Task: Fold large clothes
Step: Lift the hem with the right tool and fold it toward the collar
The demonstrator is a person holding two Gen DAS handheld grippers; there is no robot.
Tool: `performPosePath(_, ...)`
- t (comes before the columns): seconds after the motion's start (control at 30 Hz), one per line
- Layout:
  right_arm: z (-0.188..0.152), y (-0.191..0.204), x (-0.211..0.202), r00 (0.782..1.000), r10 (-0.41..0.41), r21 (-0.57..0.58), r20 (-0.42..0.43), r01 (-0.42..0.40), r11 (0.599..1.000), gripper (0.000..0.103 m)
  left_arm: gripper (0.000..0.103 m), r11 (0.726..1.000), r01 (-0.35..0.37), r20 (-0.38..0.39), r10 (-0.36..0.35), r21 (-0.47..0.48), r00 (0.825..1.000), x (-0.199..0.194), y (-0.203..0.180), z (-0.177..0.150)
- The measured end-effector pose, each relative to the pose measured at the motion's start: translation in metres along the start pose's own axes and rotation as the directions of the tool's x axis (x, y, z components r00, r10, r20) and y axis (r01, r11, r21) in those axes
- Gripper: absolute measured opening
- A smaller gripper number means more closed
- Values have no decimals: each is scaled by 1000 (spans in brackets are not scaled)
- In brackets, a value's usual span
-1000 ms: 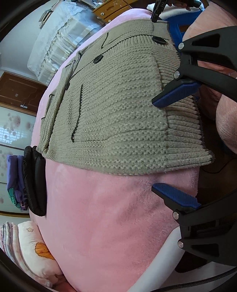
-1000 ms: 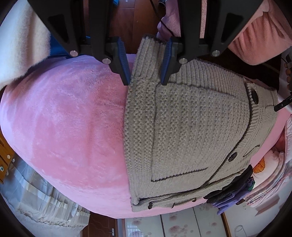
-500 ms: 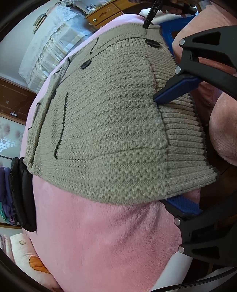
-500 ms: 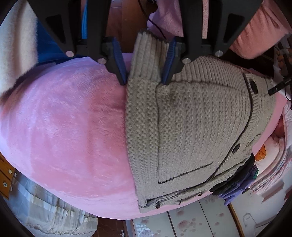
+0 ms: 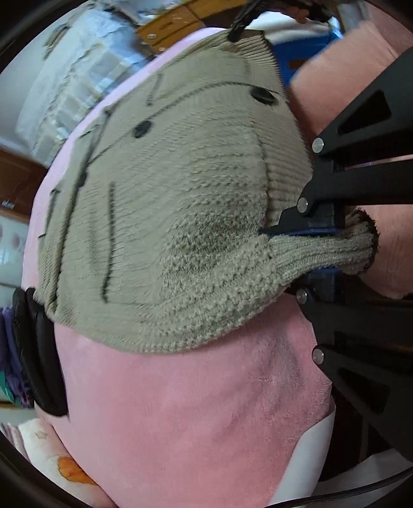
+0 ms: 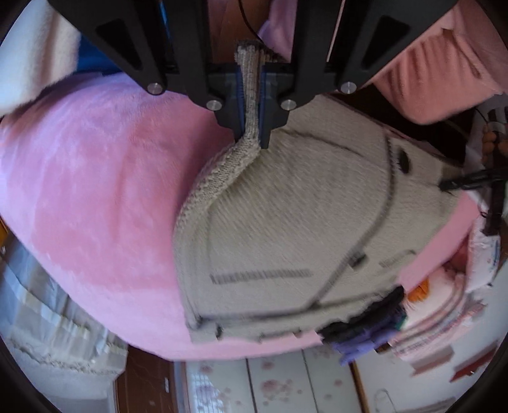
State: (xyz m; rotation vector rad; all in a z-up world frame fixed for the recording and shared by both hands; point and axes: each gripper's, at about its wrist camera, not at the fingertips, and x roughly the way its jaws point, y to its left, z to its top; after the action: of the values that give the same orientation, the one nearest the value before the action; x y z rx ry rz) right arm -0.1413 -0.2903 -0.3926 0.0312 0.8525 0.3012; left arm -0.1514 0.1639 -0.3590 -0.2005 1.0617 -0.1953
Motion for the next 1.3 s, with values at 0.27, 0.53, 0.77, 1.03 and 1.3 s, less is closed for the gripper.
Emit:
performPosePath(0.27,62,24,-52,974,71,-42,217,-63,997,6,12,994,53,193,-33,-100,981,-62,-11,51)
performPosePath(0.53,140,20,-89,913,90,12,398,-103,995,6,12,990,53,327,-8,-129,945,-115,-25,126)
performPosePath(0.77,187,9,-109,876,93,65,473,-140,988,6,12,976,63,370,18,-207,929,-139,-15,177)
performPosePath(1.03,239,-11,-91,870,59,160,489,-156,975,6,12,956,87,356,20,-282,934,-127,6,242)
performPosePath(1.3,305,-40,-31,878,-44,265,477,-96,959,6,12,964,39,329,51,-261,943,-71,-1,340)
